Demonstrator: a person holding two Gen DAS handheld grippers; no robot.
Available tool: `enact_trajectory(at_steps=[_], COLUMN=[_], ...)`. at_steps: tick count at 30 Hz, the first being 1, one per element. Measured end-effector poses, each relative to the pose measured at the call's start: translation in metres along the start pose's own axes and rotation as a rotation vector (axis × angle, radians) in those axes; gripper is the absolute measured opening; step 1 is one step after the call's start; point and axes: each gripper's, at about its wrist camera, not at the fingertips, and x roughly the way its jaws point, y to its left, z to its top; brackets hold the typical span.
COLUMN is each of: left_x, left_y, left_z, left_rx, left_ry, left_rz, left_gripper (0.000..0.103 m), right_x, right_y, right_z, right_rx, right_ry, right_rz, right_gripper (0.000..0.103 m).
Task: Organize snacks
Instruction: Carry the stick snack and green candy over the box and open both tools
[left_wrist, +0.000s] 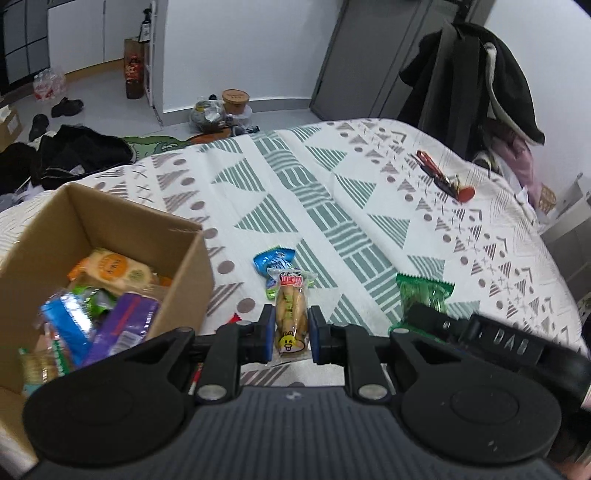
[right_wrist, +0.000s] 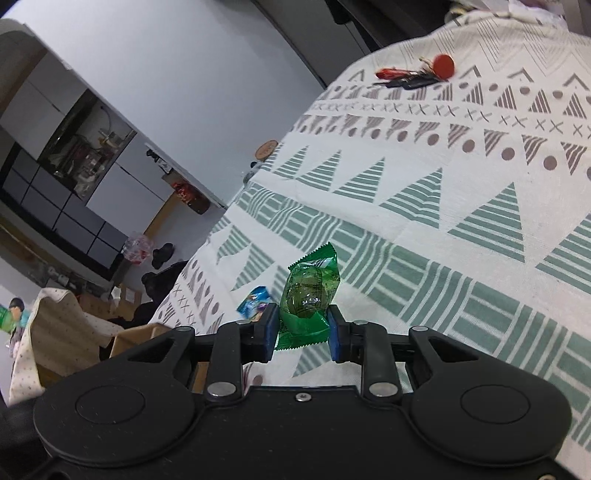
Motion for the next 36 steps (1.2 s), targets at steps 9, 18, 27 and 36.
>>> enact_trajectory(at_steps=[9, 18, 27, 36], left_x=[-0.038, -0.068, -0.089, -0.108], left_y=[0.009, 0.04, 0.094, 0.141], left_z=[0.023, 0.043, 0.054, 0.053], left_rx=[-0.001, -0.022, -0.077, -0.112], left_ry=[-0.034, -0.063, -0.064, -0.06], left_rz=[-0.015, -0.033, -0.014, -0.015], left_gripper=[0.018, 0.018, 0.018, 0.018], right_x=[-0.034, -0.057, -0.066, -0.068], right_y=[0.036, 0.064, 0.102, 0.138], right_z=[0.0, 0.004, -0.002, -0.015], right_rx=[-0.039, -0.049, -0.099, -0.142], right_ry=[-0.041, -0.078, -0.084, -0.074], right_rz=[0.002, 0.025, 0.048, 0.055], right_gripper=[0.027, 0.027, 0.027, 0.027])
